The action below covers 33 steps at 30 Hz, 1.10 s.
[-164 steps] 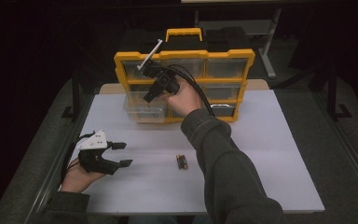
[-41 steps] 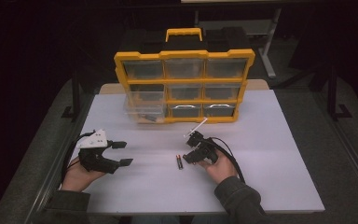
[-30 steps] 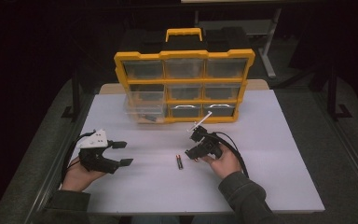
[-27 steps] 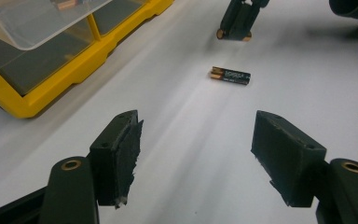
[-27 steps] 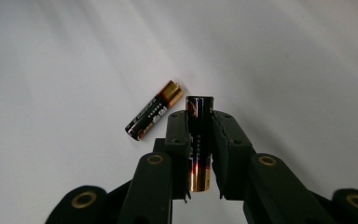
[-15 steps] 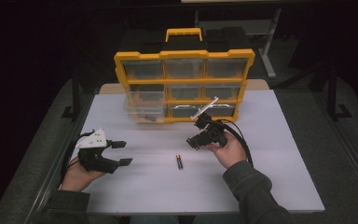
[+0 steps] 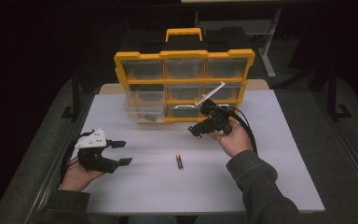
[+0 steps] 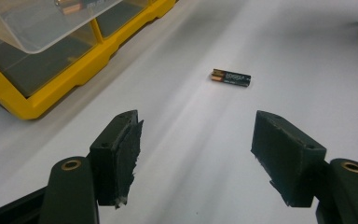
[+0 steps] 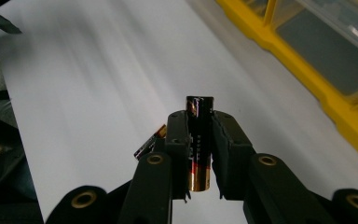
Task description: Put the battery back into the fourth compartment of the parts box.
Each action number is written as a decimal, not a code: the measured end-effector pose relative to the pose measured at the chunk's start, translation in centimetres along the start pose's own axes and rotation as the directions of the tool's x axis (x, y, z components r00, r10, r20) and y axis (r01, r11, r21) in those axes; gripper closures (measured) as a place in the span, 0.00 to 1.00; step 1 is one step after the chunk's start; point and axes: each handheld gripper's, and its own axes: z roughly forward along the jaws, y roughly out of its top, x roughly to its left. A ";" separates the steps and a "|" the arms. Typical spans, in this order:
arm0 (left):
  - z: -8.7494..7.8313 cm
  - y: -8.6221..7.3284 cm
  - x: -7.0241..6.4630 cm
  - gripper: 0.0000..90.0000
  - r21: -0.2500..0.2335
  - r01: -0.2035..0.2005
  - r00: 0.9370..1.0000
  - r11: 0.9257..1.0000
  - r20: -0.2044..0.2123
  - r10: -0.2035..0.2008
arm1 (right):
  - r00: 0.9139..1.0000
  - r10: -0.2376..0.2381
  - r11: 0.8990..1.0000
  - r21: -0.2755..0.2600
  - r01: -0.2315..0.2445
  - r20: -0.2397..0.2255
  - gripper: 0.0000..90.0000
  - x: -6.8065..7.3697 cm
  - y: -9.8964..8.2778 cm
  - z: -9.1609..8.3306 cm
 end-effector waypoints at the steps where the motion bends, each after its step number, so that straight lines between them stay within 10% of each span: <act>1: 0.0 0.0 0.0 0.36 0.004 0.003 1.000 1.000 0.000 -0.003 | 1.000 -0.010 1.000 0.000 0.010 0.009 0.84 -0.1 0.2 -0.2; 33: -0.3 0.1 0.1 0.36 -0.002 -0.004 1.000 1.000 -0.002 0.004 | 0.997 -0.067 0.995 -0.067 0.070 0.045 0.84 0.3 7.1 -5.3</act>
